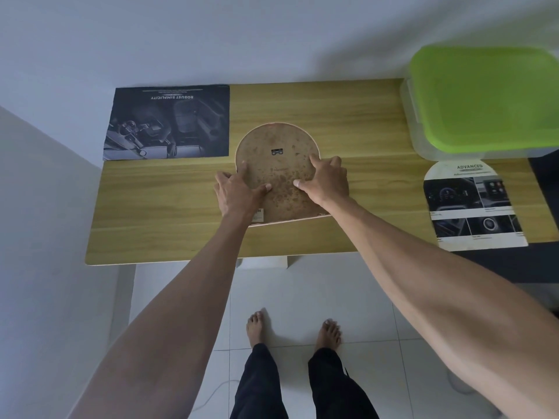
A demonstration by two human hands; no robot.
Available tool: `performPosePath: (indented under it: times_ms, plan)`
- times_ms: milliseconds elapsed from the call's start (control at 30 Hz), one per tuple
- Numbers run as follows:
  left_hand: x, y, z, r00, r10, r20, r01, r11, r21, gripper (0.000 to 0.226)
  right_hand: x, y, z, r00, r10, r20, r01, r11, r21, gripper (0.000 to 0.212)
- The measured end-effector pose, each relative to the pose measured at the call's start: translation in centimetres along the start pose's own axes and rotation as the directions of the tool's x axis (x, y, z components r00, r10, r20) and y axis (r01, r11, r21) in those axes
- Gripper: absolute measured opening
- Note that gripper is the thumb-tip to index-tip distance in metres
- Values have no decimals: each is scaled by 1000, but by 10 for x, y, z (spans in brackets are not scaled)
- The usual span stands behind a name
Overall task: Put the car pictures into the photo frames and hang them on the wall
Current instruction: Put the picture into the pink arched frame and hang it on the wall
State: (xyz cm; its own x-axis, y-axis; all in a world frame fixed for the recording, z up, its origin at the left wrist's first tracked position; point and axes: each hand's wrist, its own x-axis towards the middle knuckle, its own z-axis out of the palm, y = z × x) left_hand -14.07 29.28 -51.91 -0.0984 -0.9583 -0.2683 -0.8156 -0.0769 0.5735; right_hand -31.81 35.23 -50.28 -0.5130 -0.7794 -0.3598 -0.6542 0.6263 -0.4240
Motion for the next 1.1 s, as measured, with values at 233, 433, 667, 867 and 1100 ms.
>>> performPosePath:
  times_ms: [233, 433, 667, 867, 1100]
  plan:
    - [-5, -3, 0, 999, 42, 14, -43, 996, 73, 84, -3, -3, 7, 999, 2, 40, 2, 996, -85, 111]
    - [-5, -9, -4, 993, 86, 78, -95, 989, 114, 99, -4, -2, 9, 1000, 0, 7, 1, 996, -88, 107]
    - [-9, -11, -1, 989, 136, 57, -142, 982, 122, 92, -5, 14, -1, 989, -93, 114, 98, 995, -34, 113]
    - [-16, -10, 2, 993, 115, 32, -118, 986, 115, 87, -13, 12, -2, 990, -102, 102, 106, 994, -34, 104]
    - [-20, -1, 3, 996, -71, 47, 72, 997, -10, 86, -23, 7, -1, 997, 1, 81, -8, 996, 85, 99]
